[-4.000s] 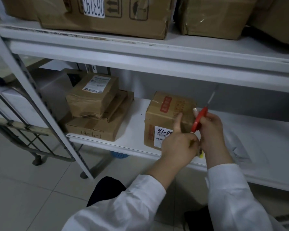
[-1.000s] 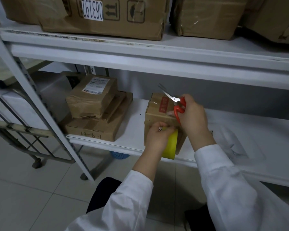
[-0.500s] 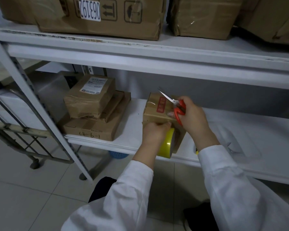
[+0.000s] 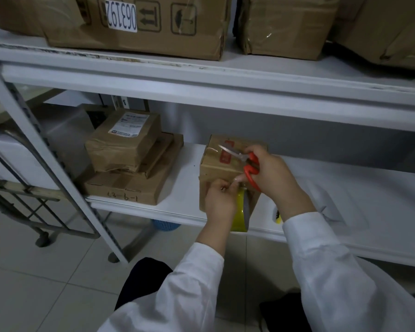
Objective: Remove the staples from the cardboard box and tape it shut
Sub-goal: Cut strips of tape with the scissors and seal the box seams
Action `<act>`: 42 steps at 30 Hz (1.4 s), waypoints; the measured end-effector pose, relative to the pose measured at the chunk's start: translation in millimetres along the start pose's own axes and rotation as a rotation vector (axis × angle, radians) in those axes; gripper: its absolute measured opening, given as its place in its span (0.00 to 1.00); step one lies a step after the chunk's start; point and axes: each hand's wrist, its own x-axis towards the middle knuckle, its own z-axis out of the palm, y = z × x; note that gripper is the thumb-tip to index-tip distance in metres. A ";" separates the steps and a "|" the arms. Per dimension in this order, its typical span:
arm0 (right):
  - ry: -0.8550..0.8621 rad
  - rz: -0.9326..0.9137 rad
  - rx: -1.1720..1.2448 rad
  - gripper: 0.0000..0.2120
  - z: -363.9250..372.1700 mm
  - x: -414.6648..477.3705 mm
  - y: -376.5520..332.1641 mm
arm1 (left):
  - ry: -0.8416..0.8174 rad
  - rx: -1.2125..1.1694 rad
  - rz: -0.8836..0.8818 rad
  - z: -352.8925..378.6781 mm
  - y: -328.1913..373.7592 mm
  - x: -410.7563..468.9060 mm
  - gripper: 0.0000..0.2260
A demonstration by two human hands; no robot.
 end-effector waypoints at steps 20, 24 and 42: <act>0.225 -0.037 -0.061 0.23 16.0 -5.9 -5.0 | -0.092 0.039 -0.010 -14.1 -5.4 0.2 0.09; 0.215 -0.024 -0.060 0.25 14.8 -5.9 -5.5 | -0.078 0.096 0.014 -8.4 -10.7 0.3 0.11; 0.112 0.000 0.204 0.37 -42.0 -36.6 -10.7 | -0.015 -0.285 -0.132 -4.3 -16.5 -10.8 0.03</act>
